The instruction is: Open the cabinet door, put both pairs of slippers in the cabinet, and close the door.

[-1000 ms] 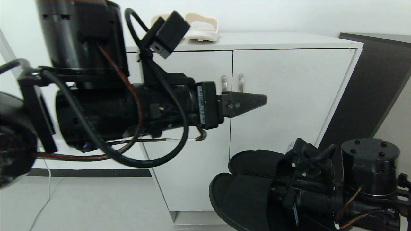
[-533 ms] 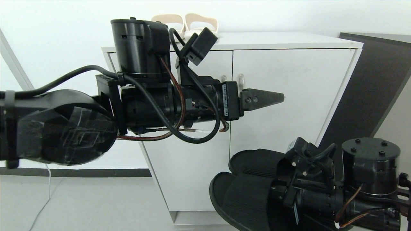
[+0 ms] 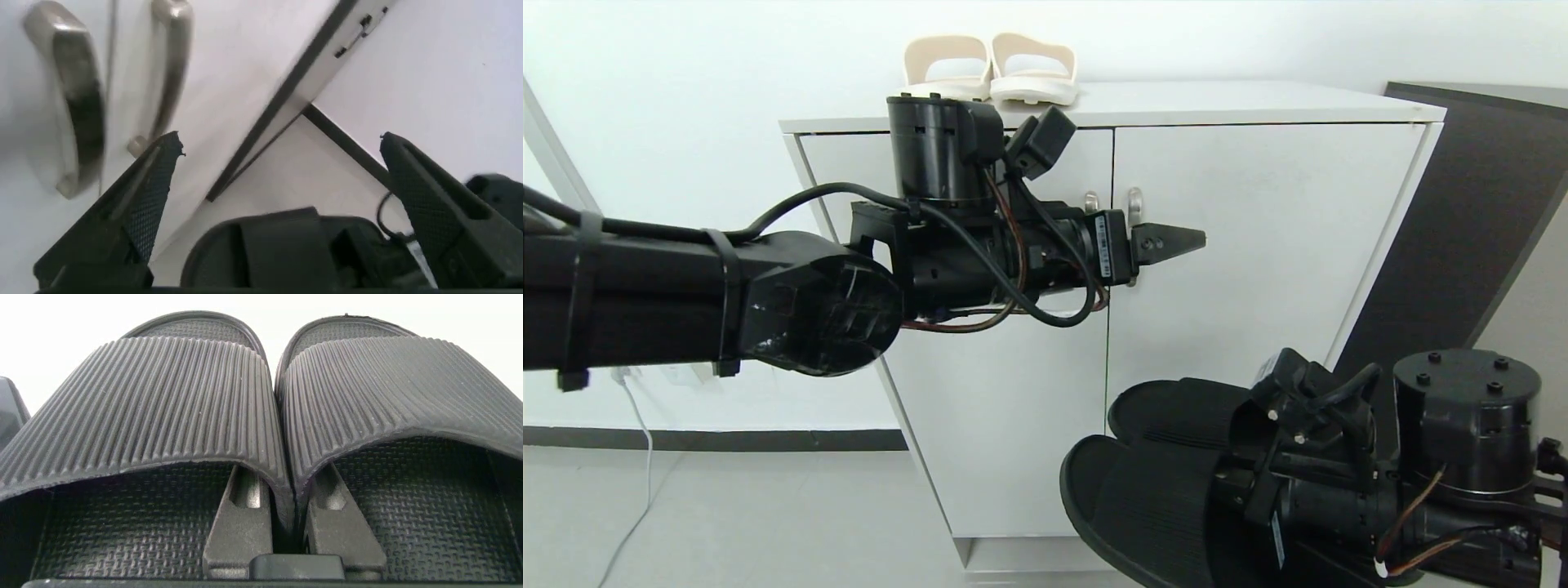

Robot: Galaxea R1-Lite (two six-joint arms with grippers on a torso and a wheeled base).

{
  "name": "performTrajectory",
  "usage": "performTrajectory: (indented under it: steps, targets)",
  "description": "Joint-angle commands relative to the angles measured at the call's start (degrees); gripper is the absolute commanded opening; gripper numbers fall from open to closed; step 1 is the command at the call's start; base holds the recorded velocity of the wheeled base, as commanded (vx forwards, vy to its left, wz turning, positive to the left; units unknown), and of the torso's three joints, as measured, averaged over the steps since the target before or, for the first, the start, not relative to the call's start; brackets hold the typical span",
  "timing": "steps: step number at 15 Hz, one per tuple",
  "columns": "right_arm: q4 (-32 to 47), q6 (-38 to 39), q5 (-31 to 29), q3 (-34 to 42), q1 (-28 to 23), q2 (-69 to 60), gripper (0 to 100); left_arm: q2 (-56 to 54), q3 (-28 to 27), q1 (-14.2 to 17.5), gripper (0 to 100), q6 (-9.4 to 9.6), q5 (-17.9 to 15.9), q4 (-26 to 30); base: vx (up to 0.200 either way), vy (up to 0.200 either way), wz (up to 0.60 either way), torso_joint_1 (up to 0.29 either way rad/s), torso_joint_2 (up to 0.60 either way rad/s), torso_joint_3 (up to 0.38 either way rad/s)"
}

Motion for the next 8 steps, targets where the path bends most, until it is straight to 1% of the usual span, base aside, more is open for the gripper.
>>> performTrajectory:
  steps: [1, 2, 3, 8]
  targets:
    - [-0.02, -0.02, 0.02, 0.0, -0.17, 0.03, 0, 1.68, -1.97, 0.56, 100, -0.01, 1.7, -0.12, 0.0, 0.0, 0.0, 0.0, 0.0, 0.0]
    - [-0.02, -0.02, 0.02, 0.0, -0.17, 0.03, 0, 2.38, -3.12, 0.56, 100, -0.01, 3.54, -0.04, 0.0, 0.0, 0.0, 0.0, 0.0, 0.0]
    - [-0.02, -0.02, 0.02, 0.0, -0.17, 0.03, 0, 2.91, -3.64, 0.56, 100, 0.08, 4.25, -0.04, 0.0, 0.0, 0.0, 0.0, 0.0, 0.0]
    - [-0.02, -0.11, 0.02, 0.09, -0.17, -0.06, 0, 4.84, -5.84, 0.65, 100, -0.01, 4.33, 0.14, 0.0, 0.0, 0.0, 0.0, 0.0, 0.0]
